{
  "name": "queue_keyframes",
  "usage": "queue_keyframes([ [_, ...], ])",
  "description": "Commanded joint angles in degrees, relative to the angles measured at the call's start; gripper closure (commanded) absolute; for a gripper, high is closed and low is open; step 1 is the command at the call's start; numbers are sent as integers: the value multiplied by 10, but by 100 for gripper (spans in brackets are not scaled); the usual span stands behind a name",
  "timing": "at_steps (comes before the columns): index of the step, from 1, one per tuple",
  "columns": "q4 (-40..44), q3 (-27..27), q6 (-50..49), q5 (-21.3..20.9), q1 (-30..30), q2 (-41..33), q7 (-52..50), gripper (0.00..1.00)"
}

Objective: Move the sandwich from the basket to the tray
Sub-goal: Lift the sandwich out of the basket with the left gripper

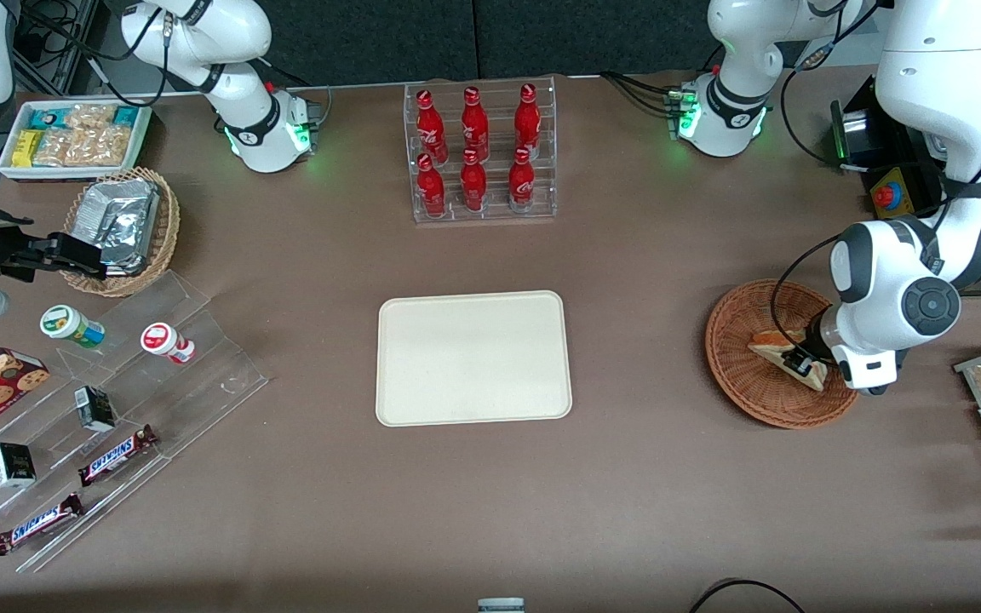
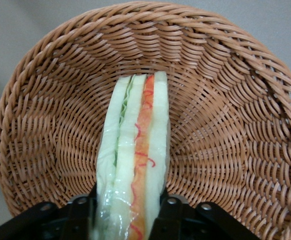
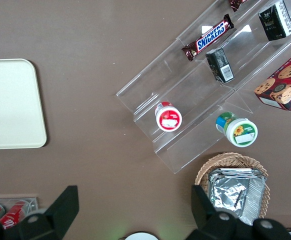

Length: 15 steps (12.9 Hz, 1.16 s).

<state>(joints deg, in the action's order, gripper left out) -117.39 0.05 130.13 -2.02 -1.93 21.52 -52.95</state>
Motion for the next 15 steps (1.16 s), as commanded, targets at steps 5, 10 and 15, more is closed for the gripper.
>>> queue_keyframes([
  [5,128,-32,-233,3,3,-48,2,100],
  [10,153,-169,-296,-3,3,-94,2,100],
  [15,184,-315,-294,-5,4,-72,-1,100],
])
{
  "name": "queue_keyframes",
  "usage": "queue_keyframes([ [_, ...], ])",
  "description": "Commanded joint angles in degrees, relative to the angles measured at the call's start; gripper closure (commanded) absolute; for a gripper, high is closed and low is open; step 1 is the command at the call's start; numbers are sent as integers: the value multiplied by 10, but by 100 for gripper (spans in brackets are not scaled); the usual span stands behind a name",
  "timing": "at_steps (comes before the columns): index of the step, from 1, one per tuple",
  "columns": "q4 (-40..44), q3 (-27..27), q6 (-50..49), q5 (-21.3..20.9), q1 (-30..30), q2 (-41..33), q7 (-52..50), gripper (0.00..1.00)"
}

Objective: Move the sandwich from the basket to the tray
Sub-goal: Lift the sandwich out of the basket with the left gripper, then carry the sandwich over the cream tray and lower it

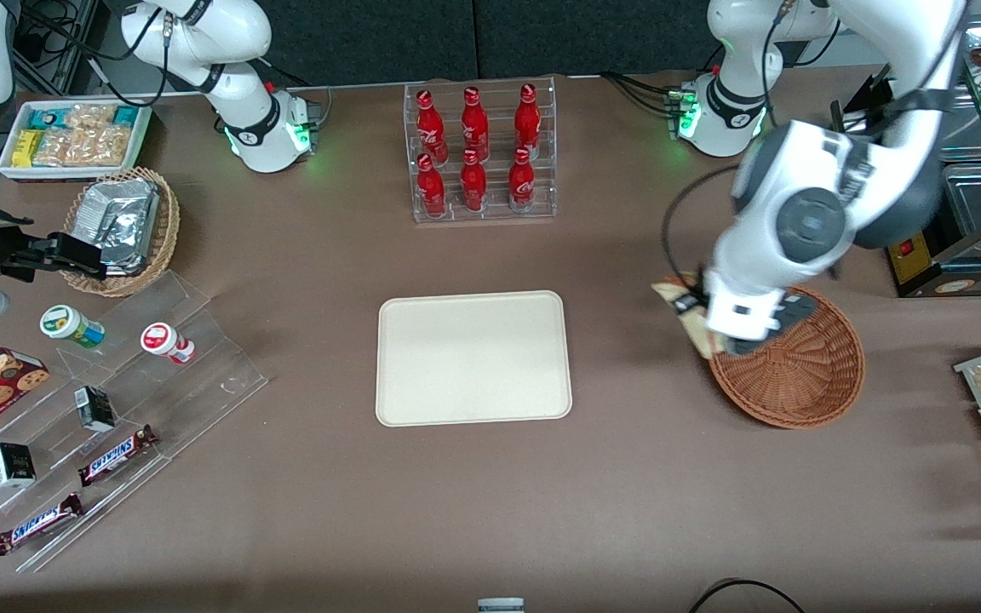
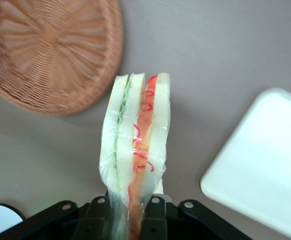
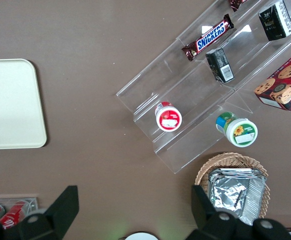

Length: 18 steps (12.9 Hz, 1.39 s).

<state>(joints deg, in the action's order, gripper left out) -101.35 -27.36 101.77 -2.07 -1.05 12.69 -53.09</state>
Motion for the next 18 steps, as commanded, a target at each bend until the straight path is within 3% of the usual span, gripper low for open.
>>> queue_keyframes([
  [1,31,-62,-6,-7,-4,23,-3,100],
  [4,89,-139,-4,-27,-4,88,6,100],
  [7,157,-161,-3,-171,100,190,-5,100],
  [8,187,-161,7,-193,121,225,-8,100],
  [12,212,-154,108,-201,151,280,-37,100],
  [16,215,-105,202,-199,187,327,-50,100],
  [18,238,-54,219,-200,236,351,-68,100],
])
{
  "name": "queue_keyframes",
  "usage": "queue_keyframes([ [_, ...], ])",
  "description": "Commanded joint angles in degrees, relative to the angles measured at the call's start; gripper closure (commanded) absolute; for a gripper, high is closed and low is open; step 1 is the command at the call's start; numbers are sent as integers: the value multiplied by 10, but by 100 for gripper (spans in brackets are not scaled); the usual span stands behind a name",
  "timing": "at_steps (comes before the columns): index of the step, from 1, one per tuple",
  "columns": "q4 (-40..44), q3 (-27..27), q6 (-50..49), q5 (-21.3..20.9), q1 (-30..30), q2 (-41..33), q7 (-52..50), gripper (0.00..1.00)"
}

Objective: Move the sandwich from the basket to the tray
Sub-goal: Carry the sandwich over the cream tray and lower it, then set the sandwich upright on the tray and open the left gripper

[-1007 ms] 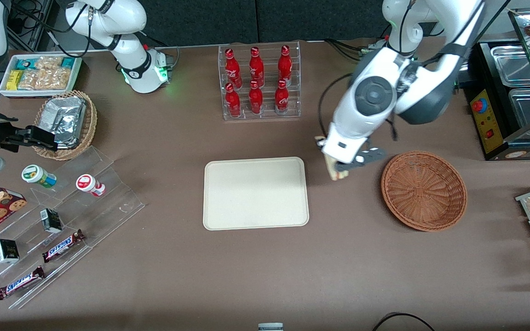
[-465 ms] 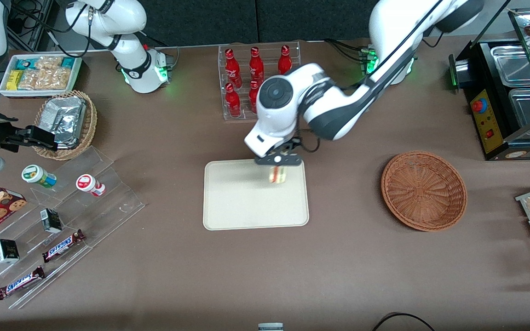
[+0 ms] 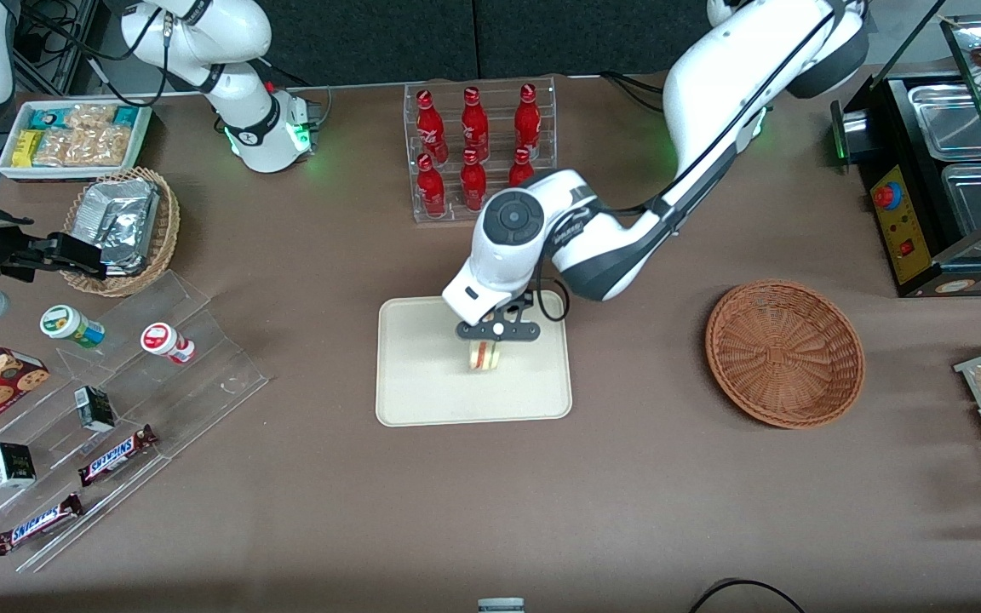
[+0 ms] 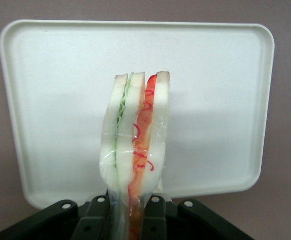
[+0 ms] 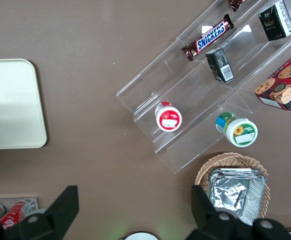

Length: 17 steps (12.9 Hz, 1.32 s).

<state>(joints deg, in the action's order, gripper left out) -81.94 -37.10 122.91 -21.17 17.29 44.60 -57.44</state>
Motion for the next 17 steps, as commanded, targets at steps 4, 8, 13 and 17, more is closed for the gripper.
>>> queue_keyframes([
  [4,78,113,9,-5,109,71,-31,100],
  [8,86,115,9,-9,118,90,-37,100],
  [13,89,115,10,-8,118,91,-38,46],
  [17,92,114,7,-8,118,83,-37,1],
])
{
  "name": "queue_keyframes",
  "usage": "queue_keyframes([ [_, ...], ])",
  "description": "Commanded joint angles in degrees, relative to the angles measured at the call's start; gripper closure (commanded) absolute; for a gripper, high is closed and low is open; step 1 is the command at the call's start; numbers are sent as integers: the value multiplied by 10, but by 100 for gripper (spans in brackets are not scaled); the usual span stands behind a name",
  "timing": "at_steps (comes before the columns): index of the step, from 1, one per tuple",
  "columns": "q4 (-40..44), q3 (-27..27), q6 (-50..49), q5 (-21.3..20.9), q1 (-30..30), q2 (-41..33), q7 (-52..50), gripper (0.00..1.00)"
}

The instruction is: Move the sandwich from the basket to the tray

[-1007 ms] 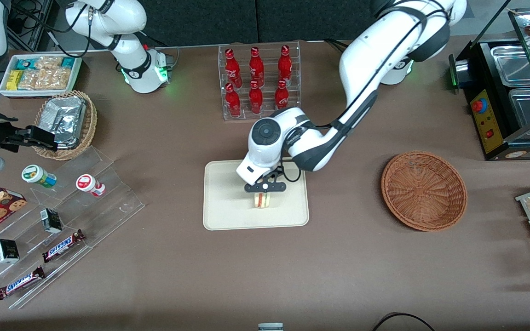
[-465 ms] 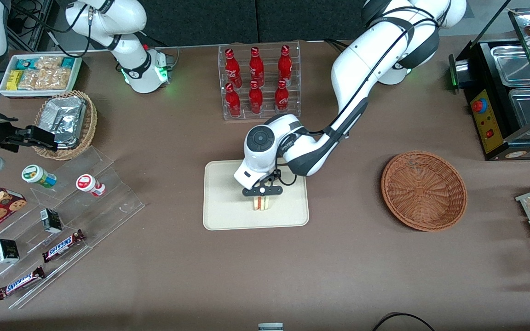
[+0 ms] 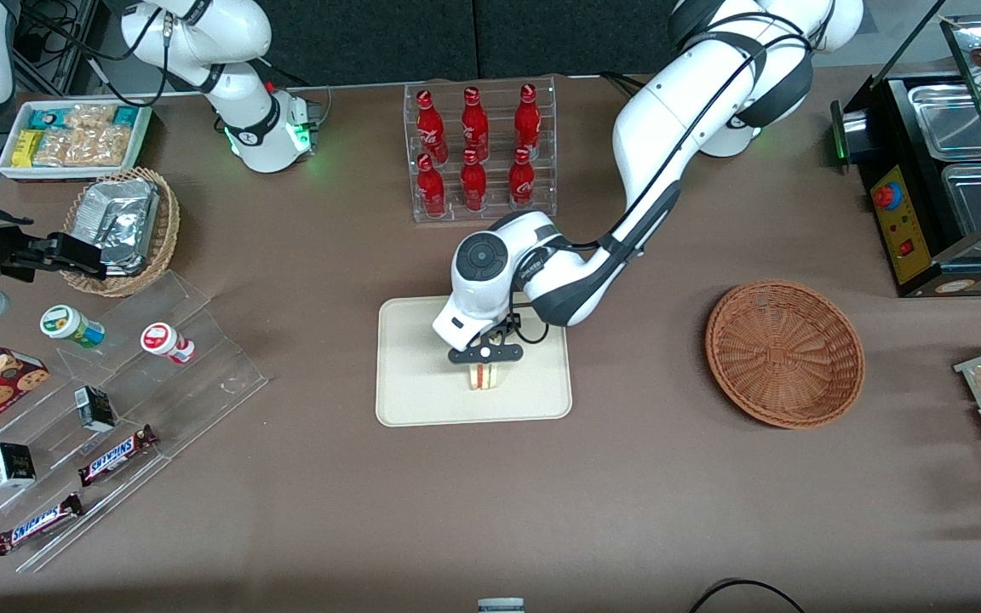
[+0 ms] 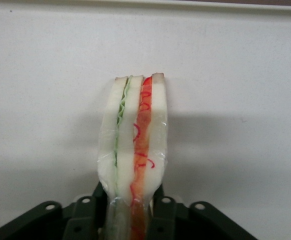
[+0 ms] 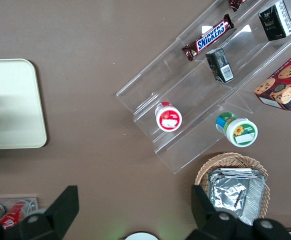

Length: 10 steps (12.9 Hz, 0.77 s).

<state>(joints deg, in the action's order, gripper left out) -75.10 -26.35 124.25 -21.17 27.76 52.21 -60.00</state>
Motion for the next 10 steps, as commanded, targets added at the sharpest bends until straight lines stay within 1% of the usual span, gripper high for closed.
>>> queue_keyframes([
  [1,23,8,-14,-9,12,1,-12,1],
  [4,23,7,-73,-23,10,-35,-11,1],
  [7,21,7,-145,-17,3,-93,-12,1],
  [8,15,5,-179,-13,-21,-118,-8,1],
  [10,7,1,-236,36,-65,-171,16,1],
])
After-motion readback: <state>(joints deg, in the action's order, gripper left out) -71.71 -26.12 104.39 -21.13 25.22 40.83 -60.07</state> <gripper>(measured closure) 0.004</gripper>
